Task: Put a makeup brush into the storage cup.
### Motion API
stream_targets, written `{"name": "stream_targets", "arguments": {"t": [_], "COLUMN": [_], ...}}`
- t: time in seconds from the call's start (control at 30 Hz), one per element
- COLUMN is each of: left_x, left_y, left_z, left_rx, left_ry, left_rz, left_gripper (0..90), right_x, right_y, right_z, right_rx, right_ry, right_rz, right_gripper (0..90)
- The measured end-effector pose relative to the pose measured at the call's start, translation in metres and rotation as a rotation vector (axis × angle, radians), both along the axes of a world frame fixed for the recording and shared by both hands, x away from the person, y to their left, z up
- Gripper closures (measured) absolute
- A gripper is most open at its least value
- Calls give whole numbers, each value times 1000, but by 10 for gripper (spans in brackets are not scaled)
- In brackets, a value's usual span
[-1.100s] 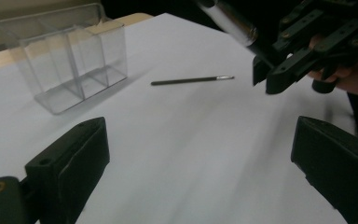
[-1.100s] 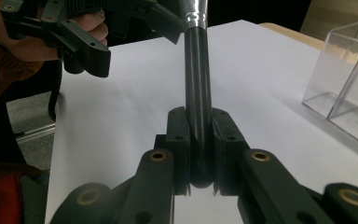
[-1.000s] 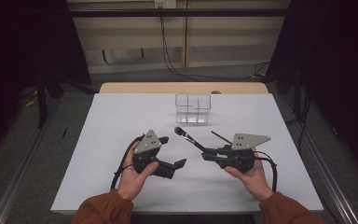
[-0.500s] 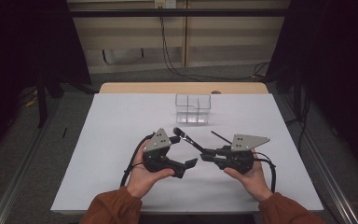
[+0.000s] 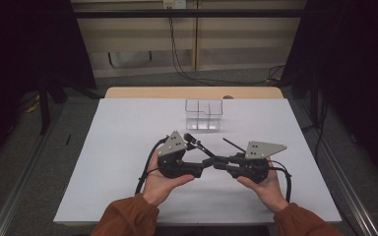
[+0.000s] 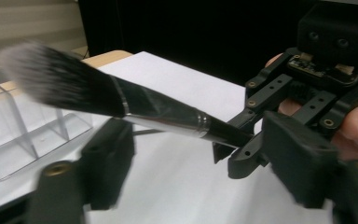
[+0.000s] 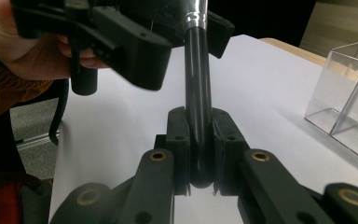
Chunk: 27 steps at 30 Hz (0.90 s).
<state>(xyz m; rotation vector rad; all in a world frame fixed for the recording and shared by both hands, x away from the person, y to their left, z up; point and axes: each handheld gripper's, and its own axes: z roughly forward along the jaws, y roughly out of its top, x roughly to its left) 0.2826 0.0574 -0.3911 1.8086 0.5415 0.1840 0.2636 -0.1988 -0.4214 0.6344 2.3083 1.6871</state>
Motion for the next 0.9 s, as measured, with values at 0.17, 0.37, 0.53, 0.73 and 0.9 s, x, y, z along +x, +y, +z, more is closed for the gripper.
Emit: {"name": "stream_targets", "arguments": {"t": [0.17,0.37,0.53,0.73,0.9], "left_x": [0,0,4,6,10], "left_y": [-1,3,9,12,17], "left_z": [0,0,0,-1,-4], "left_rx": [-21,-61,-93,-153,-208], "left_ry": [16,41,77,131,179], "left_rz": [0,14,26,13,2], "left_gripper": [420,544,577,637,680], "right_x": [0,-1,-1,0,-1], "right_y": [1,3,3,3,4], "right_z": [-1,-2,-3,-4,-5], "right_rx": [2,10,6,16,14], "right_ry": [-1,-5,-1,-1,1], "right_rz": [2,6,-1,3,7], "right_gripper": [800,800,800,799,799]}}
